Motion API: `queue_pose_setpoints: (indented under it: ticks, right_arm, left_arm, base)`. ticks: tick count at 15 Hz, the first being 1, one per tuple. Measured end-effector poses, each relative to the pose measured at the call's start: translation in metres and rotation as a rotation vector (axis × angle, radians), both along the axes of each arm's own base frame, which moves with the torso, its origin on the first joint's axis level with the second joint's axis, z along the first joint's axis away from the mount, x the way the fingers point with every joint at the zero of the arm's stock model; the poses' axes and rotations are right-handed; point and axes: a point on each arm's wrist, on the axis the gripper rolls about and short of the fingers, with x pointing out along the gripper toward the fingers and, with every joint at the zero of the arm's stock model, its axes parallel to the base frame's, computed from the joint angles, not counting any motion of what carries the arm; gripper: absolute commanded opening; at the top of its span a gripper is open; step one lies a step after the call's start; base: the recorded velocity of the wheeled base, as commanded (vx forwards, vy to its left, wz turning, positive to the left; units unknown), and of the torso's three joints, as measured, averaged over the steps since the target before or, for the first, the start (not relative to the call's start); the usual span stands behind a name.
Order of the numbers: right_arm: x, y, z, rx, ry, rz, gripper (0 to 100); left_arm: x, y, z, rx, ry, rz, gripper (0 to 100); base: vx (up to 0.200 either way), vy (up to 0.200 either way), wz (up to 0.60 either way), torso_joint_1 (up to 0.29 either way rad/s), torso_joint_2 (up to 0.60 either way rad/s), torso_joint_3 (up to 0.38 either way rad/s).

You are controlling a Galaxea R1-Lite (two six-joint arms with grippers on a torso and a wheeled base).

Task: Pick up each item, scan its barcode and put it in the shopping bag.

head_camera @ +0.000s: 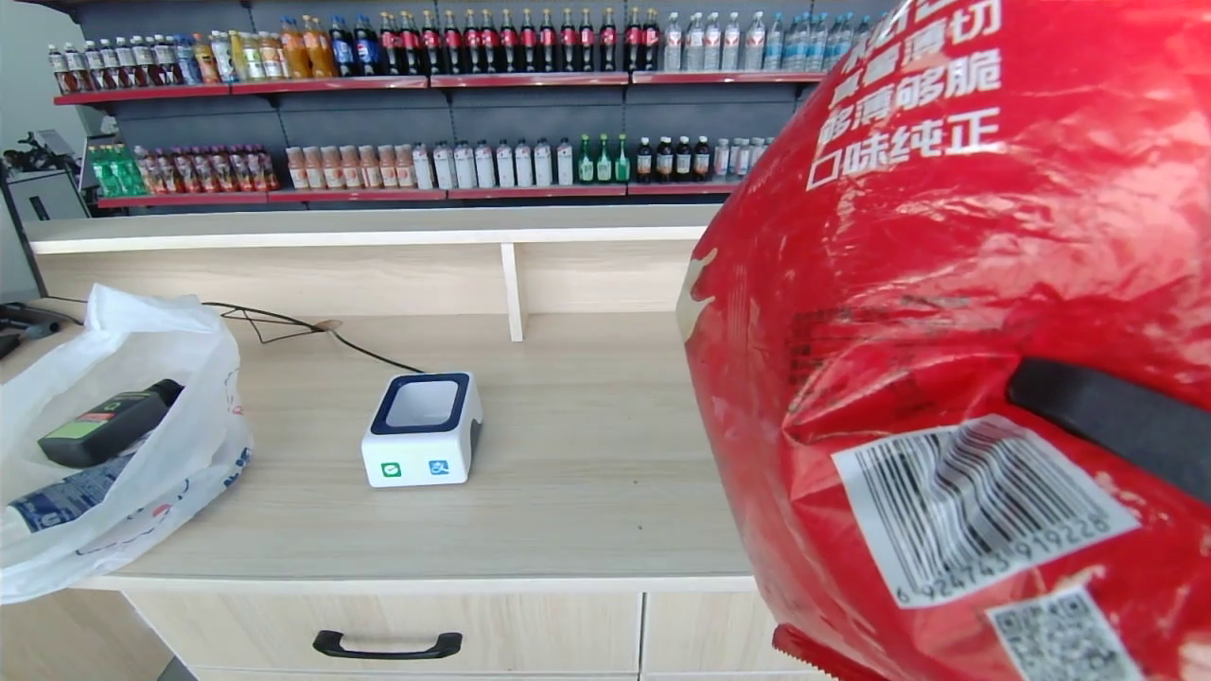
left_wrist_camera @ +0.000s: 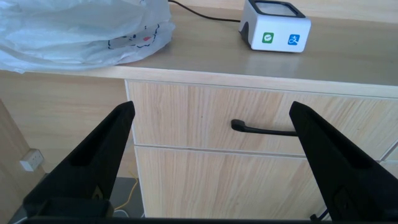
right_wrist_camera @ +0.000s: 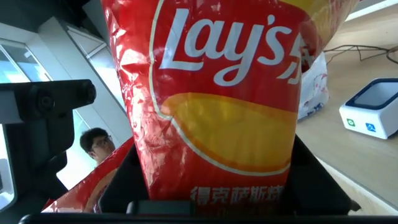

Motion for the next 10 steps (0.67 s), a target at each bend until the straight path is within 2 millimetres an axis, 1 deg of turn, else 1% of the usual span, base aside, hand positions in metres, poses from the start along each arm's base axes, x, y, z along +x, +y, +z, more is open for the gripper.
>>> queue_pose_setpoints:
  ticks: [4, 7, 10]
  right_arm:
    - [0.0006, 0.0010, 0.0042, 0.011, -0.012, 0.000, 0]
    - [0.0010, 0.0010, 0.0038, 0.006, -0.011, -0.002, 0]
    - [0.0067, -0.0016, -0.0011, -0.055, -0.070, -0.052, 0]
  left_arm:
    - [0.0000, 0.0000, 0.0000, 0.000, 0.000, 0.000, 100]
    - [0.0000, 0.0000, 0.0000, 0.000, 0.000, 0.000, 100]
    - [0.0000, 0.0000, 0.0000, 0.005, 0.000, 0.000, 100]
  base:
    - [0.000, 0.000, 0.00, 0.000, 0.00, 0.000]
    - [0.000, 0.000, 0.00, 0.000, 0.00, 0.000]
    - [0.000, 0.000, 0.00, 0.000, 0.00, 0.000]
